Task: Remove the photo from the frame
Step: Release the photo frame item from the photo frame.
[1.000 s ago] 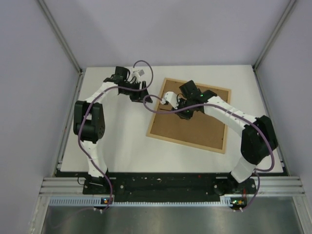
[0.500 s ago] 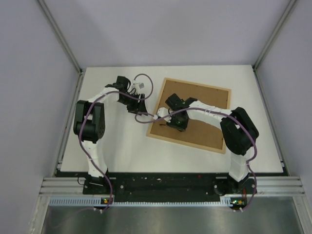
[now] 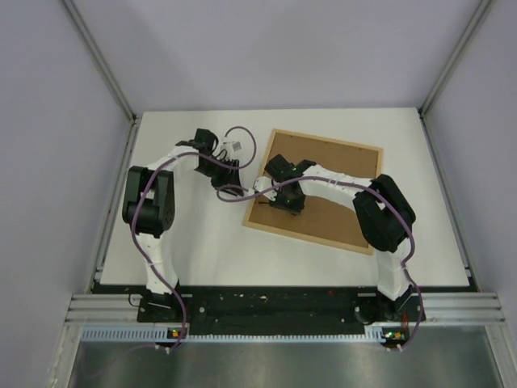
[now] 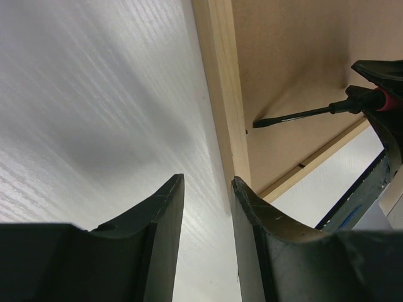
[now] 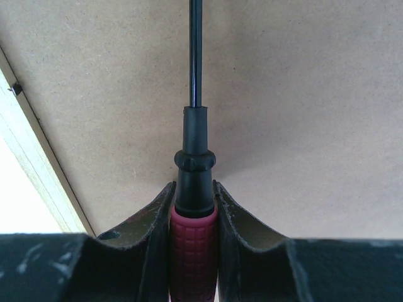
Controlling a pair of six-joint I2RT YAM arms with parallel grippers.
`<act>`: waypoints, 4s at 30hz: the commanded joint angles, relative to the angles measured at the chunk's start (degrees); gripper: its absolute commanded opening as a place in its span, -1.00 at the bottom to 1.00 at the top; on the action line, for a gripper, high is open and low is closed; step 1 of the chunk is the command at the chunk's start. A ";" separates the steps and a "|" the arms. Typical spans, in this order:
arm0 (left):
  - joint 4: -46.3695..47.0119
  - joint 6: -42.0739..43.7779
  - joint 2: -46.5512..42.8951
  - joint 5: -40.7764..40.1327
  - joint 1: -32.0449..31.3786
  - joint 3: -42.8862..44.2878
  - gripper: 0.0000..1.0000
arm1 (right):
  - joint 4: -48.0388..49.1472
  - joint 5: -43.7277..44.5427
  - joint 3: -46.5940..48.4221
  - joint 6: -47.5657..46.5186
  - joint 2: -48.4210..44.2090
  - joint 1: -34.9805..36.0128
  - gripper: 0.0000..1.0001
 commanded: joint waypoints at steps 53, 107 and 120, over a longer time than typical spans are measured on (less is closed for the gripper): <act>1.49 -1.91 5.59 5.20 -5.30 1.55 -0.68 | 1.56 0.92 7.52 1.07 5.77 2.65 -1.00; -4.92 -0.77 7.34 -0.94 -7.67 14.90 -0.17 | 3.47 -5.65 -0.45 1.95 -26.47 -4.09 -1.00; -12.13 2.22 9.11 -15.79 -14.08 19.48 -0.14 | 19.48 -15.07 -17.78 4.50 -31.93 -15.36 -1.00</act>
